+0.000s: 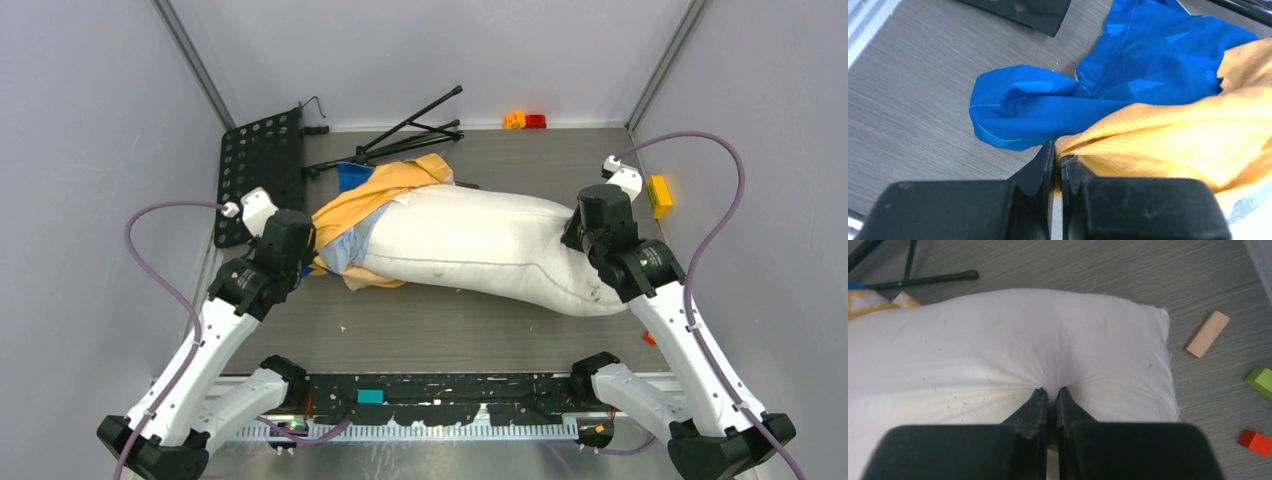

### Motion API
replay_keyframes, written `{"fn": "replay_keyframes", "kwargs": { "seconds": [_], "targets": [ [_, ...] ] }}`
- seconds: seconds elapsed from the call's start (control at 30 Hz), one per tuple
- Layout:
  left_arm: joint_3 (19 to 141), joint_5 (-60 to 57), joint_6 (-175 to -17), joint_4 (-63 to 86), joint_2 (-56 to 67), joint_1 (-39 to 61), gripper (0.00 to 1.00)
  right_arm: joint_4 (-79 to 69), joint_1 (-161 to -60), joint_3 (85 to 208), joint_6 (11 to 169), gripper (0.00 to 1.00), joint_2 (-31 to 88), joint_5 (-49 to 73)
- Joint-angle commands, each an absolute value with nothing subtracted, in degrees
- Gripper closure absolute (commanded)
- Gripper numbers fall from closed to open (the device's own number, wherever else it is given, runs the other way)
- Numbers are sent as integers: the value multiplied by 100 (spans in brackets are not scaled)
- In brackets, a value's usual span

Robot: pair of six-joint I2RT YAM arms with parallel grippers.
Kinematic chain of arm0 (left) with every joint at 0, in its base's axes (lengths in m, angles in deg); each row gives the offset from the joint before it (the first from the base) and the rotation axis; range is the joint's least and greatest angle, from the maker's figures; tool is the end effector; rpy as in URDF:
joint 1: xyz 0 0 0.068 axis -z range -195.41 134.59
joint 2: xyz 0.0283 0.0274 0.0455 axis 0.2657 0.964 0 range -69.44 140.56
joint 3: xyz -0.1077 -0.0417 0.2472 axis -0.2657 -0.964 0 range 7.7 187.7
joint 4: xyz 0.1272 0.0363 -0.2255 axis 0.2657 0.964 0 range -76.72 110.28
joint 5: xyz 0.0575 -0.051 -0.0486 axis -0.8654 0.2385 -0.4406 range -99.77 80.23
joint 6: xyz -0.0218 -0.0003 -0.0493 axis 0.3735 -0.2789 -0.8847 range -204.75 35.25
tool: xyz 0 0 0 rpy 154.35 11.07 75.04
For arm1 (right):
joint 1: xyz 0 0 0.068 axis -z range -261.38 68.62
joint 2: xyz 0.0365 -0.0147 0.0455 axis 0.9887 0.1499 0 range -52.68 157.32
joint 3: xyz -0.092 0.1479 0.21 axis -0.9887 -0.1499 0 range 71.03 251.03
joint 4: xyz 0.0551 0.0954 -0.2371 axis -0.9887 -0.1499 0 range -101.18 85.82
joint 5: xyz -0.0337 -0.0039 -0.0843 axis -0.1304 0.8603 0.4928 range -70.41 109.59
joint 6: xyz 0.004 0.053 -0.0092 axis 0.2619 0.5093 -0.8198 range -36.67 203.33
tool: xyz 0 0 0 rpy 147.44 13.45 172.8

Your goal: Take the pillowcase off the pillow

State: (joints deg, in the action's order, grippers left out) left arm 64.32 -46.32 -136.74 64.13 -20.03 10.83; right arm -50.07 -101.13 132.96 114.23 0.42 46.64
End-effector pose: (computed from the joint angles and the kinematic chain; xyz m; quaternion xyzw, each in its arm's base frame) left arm 0.1511 -0.0509 0.3334 -0.3149 0.8234 -0.0121 0.4719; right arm 0.1737 0.0451 0.3579 0.1883 0.8561 -0.0038 0.4813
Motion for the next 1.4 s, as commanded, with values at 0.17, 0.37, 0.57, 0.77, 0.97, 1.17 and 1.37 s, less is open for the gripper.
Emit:
{"fn": "replay_keyframes", "kwargs": {
  "seconds": [0.17,0.37,0.57,0.77,0.97,1.17,1.37],
  "targets": [
    [6022,-2372,-11489,4676,-2536,823,82,-4434,-9821,13892,10411,42,2,2572],
    [6137,-1902,-11302,4820,-2490,823,82,-4654,-10456,14432,10217,16,418,2261],
    [6176,-1487,-11193,4874,-2396,824,82,-4330,-12599,14597,9945,13,1083,3123],
    [6187,-1661,-11081,4950,-2392,824,82,-3921,-13794,14529,9575,12,2203,3187],
    [6228,-2039,-10918,5141,-2365,823,79,-3906,-13995,14497,9340,11,3136,3444],
    [6358,-1813,-10555,5459,-2158,823,22,-4185,-14004,14532,9454,59,3548,3581],
    [6392,-2658,-10122,5552,-1835,1801,8,-3673,-13996,14336,9636,100,3090,3398]
  ]
}}
